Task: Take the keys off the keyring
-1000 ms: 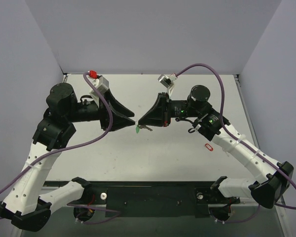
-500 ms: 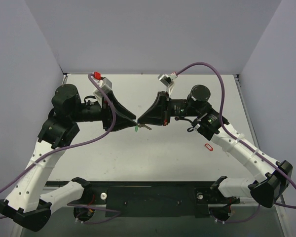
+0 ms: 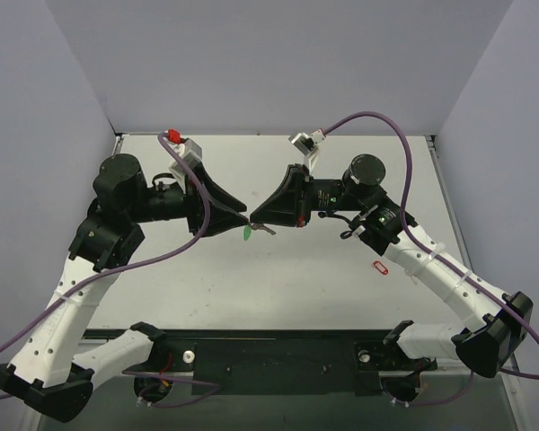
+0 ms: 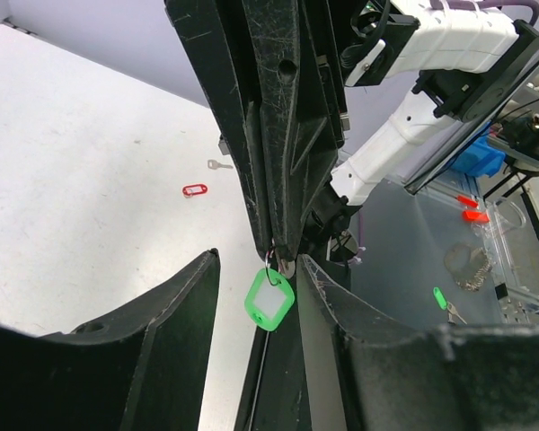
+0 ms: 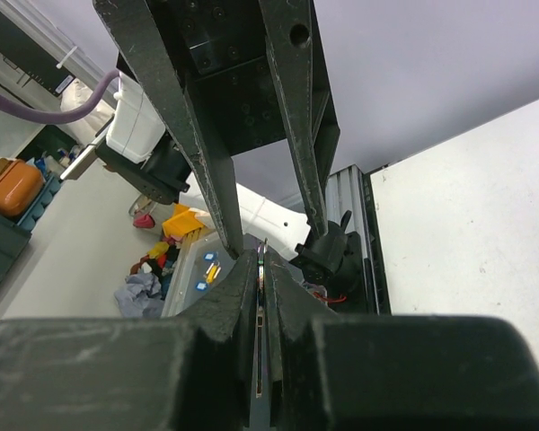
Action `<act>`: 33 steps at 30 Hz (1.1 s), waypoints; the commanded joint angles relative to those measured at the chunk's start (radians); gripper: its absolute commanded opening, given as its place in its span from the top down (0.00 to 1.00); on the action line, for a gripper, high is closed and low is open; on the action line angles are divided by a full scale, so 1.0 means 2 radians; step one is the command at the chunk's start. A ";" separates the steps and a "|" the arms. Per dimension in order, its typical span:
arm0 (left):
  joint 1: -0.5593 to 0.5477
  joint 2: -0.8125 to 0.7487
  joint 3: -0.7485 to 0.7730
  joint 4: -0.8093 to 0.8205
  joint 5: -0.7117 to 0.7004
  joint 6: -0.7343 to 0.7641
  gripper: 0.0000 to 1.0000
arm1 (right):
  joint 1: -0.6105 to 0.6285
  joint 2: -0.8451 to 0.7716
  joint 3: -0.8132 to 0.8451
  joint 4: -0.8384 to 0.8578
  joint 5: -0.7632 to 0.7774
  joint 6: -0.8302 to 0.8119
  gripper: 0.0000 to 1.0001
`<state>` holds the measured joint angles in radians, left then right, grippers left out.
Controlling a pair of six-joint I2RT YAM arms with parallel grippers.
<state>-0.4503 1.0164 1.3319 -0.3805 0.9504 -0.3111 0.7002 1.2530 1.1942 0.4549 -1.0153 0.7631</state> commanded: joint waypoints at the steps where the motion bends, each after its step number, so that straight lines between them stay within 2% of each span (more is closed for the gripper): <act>1: 0.003 -0.013 0.001 0.031 -0.020 0.000 0.51 | -0.002 -0.008 0.010 0.045 -0.014 0.001 1.00; 9: 0.007 -0.026 -0.003 0.041 -0.037 -0.006 0.50 | -0.002 -0.008 0.008 0.047 -0.012 0.003 1.00; 15: 0.011 -0.026 0.011 0.018 -0.052 0.000 0.38 | -0.002 -0.007 0.008 0.050 -0.012 0.003 1.00; 17: 0.011 -0.023 0.010 0.020 -0.045 -0.002 0.38 | -0.002 -0.005 0.008 0.055 -0.011 0.008 1.00; 24: 0.011 -0.026 -0.019 0.059 -0.009 -0.026 0.45 | -0.002 -0.003 0.003 0.080 -0.009 0.023 1.00; 33: 0.011 -0.025 -0.029 0.087 -0.001 -0.048 0.62 | 0.000 0.001 0.003 0.096 -0.012 0.037 1.00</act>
<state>-0.4347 0.9737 1.2743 -0.2790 0.9253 -0.3859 0.7002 1.2541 1.1931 0.5358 -1.0145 0.8261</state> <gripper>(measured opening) 0.411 0.009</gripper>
